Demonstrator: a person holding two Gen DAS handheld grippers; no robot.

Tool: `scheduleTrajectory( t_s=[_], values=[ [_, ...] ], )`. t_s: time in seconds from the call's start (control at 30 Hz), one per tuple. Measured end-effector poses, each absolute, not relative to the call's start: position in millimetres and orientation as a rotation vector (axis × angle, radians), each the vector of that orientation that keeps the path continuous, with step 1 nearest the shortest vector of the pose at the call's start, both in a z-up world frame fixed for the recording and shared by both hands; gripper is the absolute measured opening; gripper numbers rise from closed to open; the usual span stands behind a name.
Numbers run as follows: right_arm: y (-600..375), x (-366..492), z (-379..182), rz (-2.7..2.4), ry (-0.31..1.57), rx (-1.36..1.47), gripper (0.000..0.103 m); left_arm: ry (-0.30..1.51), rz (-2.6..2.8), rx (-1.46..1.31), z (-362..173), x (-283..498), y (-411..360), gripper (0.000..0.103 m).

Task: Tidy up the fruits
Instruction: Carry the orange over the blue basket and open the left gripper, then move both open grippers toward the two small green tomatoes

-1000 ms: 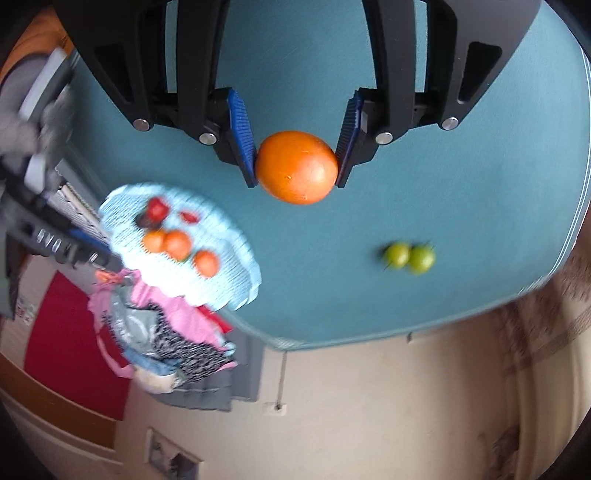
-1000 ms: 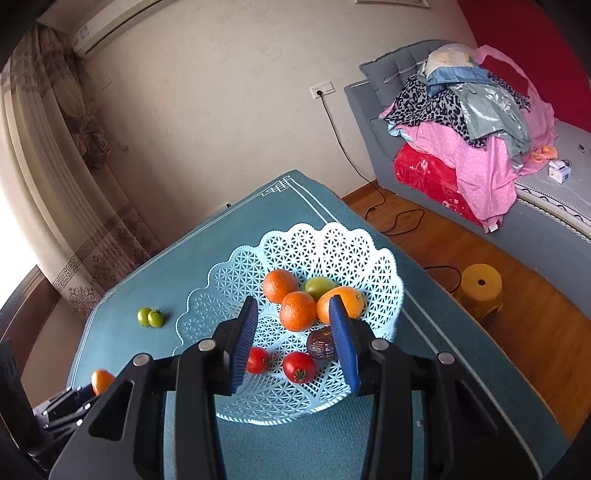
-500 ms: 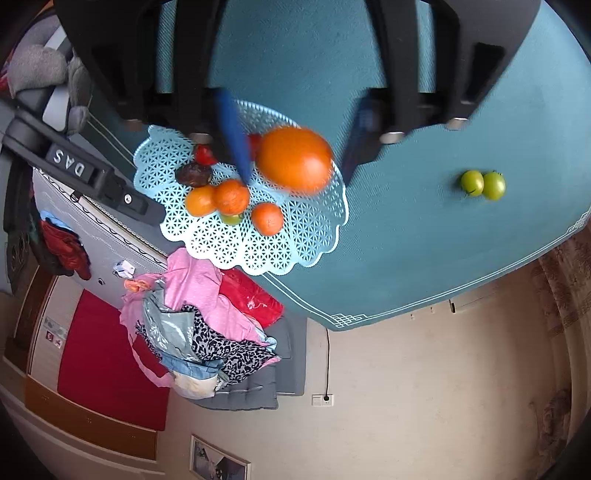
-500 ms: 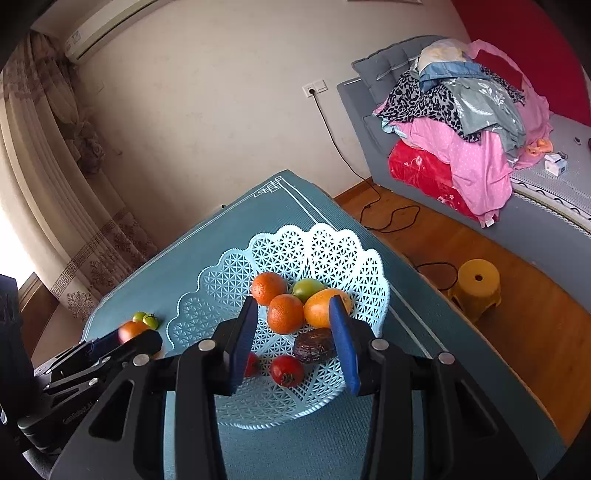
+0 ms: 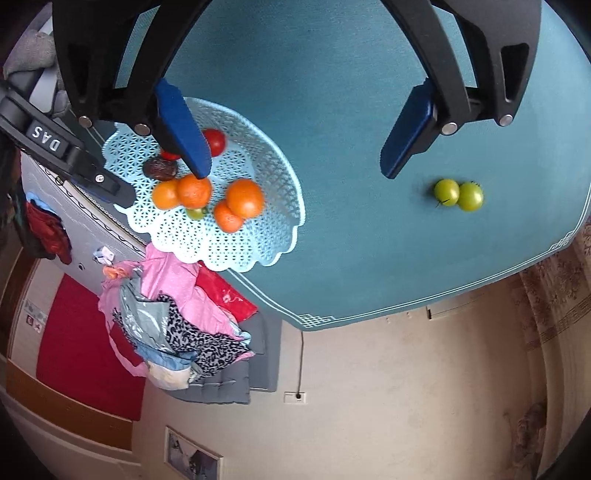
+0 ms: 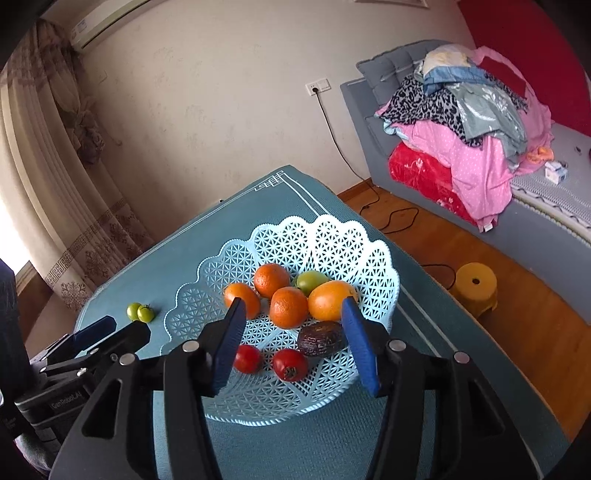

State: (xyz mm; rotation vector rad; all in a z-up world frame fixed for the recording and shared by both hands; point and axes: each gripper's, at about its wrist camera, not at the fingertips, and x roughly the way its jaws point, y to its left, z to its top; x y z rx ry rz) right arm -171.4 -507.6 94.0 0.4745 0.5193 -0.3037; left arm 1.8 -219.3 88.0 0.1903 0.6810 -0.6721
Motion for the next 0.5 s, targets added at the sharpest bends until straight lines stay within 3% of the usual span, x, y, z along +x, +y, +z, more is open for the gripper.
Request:
scheduleTrajectory(
  t_s=[0.4,0.5],
  values=[
    [-483,-170,98,-0.280,0.516,0.383,0.057,0.689,-0.546,0.141,86,28,-176,0.094],
    [-477,-170,99,-0.269,0.513,0.370,0.062,0.688,-0.521,0.134,88,32,-165,0.094]
  ],
)
